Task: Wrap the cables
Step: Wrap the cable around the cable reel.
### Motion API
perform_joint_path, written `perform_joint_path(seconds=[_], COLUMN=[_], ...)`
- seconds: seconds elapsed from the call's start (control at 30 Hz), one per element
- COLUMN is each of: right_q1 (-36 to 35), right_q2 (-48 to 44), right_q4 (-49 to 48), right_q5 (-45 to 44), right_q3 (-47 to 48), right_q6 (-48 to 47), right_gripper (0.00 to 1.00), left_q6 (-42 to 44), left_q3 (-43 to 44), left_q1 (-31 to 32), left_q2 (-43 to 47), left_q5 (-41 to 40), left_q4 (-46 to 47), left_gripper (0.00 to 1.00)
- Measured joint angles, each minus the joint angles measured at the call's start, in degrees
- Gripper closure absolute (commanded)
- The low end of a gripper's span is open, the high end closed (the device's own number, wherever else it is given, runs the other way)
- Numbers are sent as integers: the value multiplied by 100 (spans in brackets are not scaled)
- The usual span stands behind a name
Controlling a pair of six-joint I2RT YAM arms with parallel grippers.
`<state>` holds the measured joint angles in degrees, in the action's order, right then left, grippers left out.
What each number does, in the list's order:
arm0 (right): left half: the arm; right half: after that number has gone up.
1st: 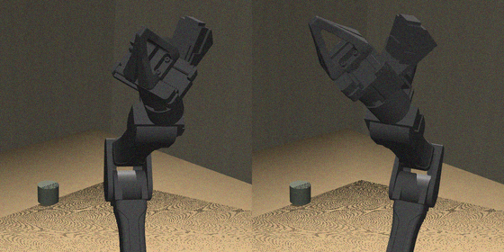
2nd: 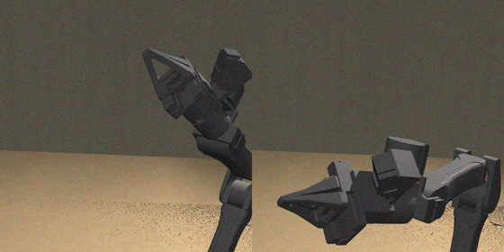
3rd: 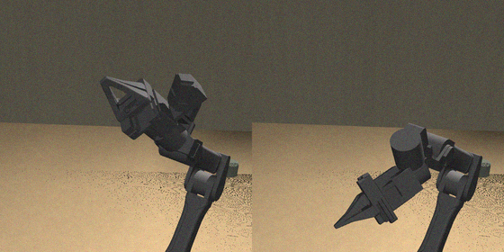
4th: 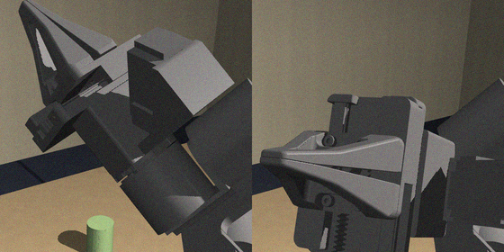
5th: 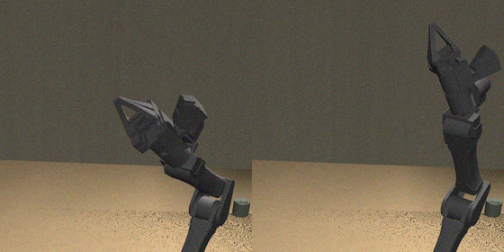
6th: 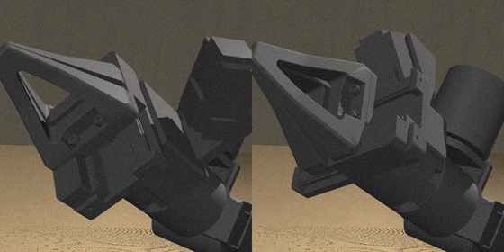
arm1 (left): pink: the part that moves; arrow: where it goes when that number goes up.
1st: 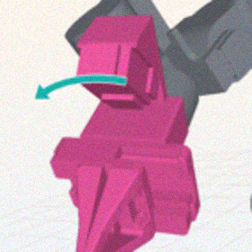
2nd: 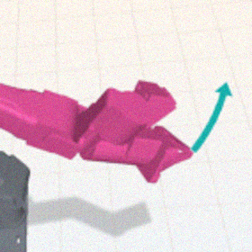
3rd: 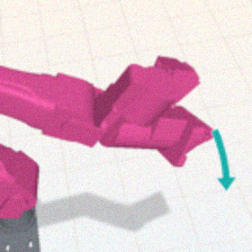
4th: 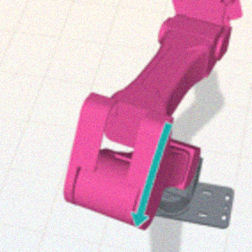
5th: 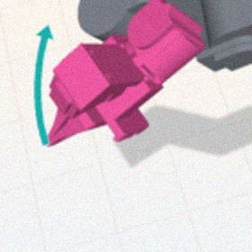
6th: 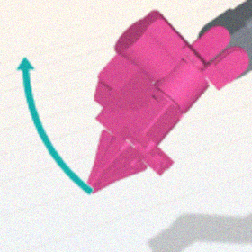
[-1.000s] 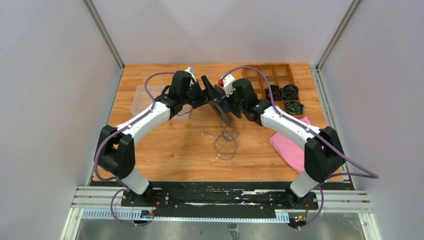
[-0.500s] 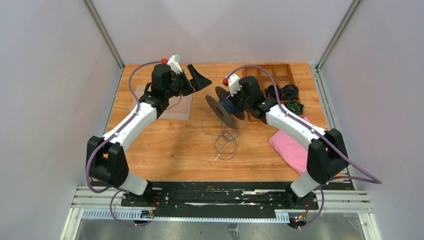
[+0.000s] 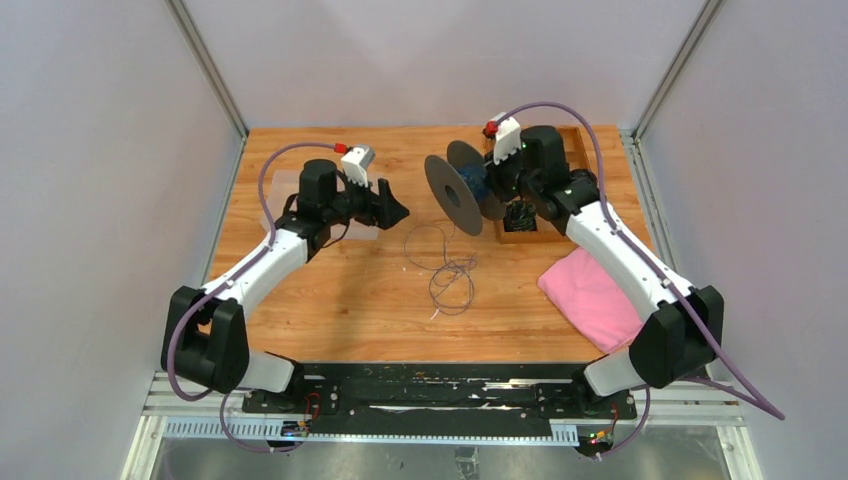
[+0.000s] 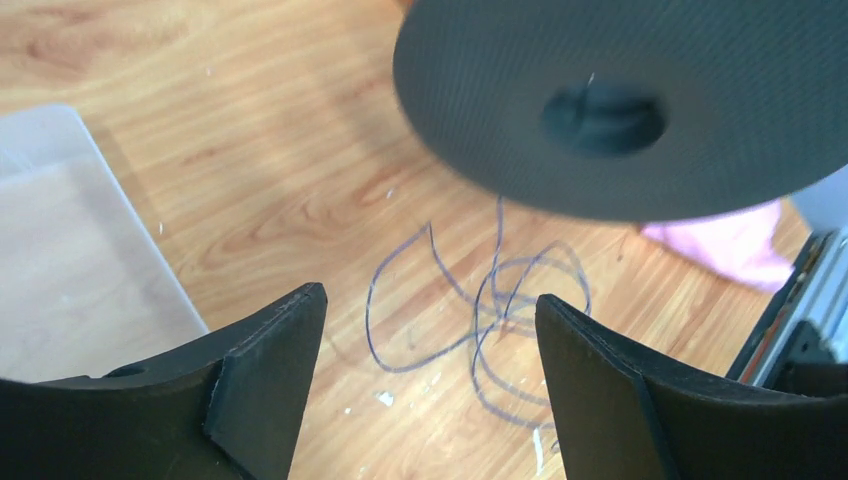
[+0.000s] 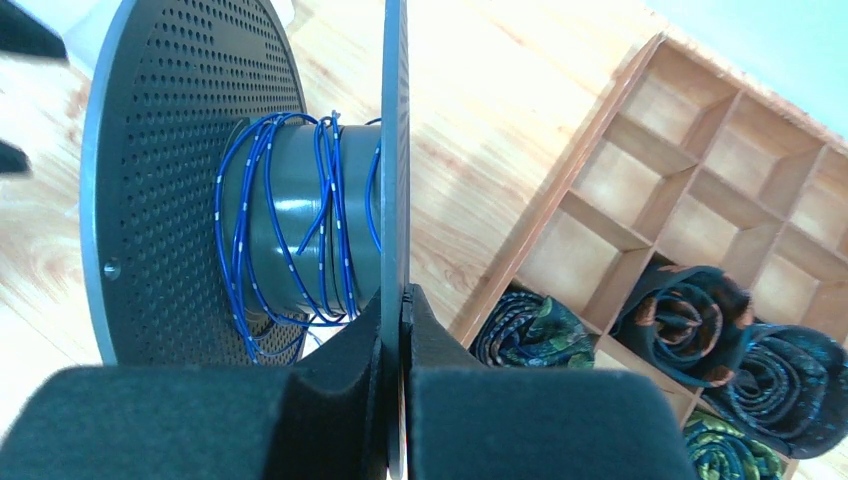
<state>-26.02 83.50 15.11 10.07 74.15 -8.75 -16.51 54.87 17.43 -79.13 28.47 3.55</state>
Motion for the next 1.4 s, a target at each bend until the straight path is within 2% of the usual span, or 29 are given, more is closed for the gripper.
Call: perform_joint_path(seconds=[0.23,0.43,0.67,0.83,1.03,1.23,1.4], right_q1=[297,463,557,560,603,704,743], right_q2=[-127,-155,-210,-240,-240,-286,-358], right_q4=[291,680,1005,1202,1379,1539,1692], right_q5=[50,142,284,389,520,649,741], right_q3=[634,1016,1362,1510,1781,2009,2212], right_q6=[369,774,1113,1276,1460,1620,1729], right_gripper=[99,99,99,99,99,99,99], left_q6=[866,1250,671,164,-264,-479,-584], left_q3=[-337,-656,-236,-136,57,72,72], left_q1=[238,660,852,997,1128,1128,1128], left_q2=[-273,-516,-1622,-2072,-2293,-2382,-2424], left_q5=[109,374,378,319,227,127,87], left_q4=[-42,704,1746,2496,3106,3510,3709], left_gripper=[13,15,16,17,28,43,59])
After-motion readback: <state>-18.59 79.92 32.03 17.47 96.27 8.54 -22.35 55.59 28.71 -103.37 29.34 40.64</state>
